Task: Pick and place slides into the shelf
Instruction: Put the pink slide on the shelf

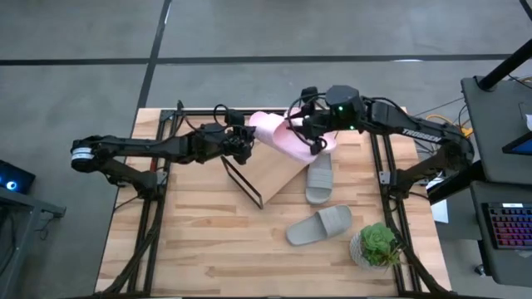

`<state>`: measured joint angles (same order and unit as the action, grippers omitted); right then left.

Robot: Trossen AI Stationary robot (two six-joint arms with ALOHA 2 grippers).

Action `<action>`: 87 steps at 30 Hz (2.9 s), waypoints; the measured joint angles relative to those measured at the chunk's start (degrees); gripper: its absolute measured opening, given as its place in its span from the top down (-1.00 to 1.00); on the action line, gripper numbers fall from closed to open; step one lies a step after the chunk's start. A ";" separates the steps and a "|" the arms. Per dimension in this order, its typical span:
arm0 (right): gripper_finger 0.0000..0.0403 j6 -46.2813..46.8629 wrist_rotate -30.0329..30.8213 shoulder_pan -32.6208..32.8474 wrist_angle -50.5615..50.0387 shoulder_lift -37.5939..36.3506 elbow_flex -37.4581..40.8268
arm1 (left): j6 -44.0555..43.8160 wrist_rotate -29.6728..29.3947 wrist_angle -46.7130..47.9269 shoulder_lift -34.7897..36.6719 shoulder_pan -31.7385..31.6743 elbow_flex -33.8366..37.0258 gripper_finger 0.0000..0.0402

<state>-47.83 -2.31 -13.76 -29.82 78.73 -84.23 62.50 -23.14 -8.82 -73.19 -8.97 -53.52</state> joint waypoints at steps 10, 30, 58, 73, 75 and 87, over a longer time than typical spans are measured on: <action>0.08 -13.02 6.47 5.76 -0.64 1.42 0.24 | 2.01 1.42 0.35 0.00 -0.15 0.07 0.87; 0.13 -3.29 7.50 4.26 -12.14 1.70 -5.73 | 8.44 7.06 -0.11 -1.05 0.13 -1.18 0.88; 0.27 5.12 12.22 9.26 -25.77 0.20 -10.45 | 2.32 3.77 -1.59 0.00 -7.85 -0.98 0.88; -0.07 4.77 20.26 11.17 -27.02 0.27 -9.35 | 0.76 11.10 -3.81 0.09 -8.57 -0.98 0.88; -0.06 5.20 22.49 11.15 -26.59 0.27 -9.31 | 0.74 12.54 -4.69 0.11 -8.55 -0.98 0.88; 0.04 7.32 23.30 12.66 -23.94 0.33 -9.29 | 0.63 13.23 -6.23 0.11 -8.70 -0.90 0.88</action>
<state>-40.51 20.99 -1.10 -53.76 79.06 -93.51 63.13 -9.91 -15.05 -73.08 -17.67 -54.41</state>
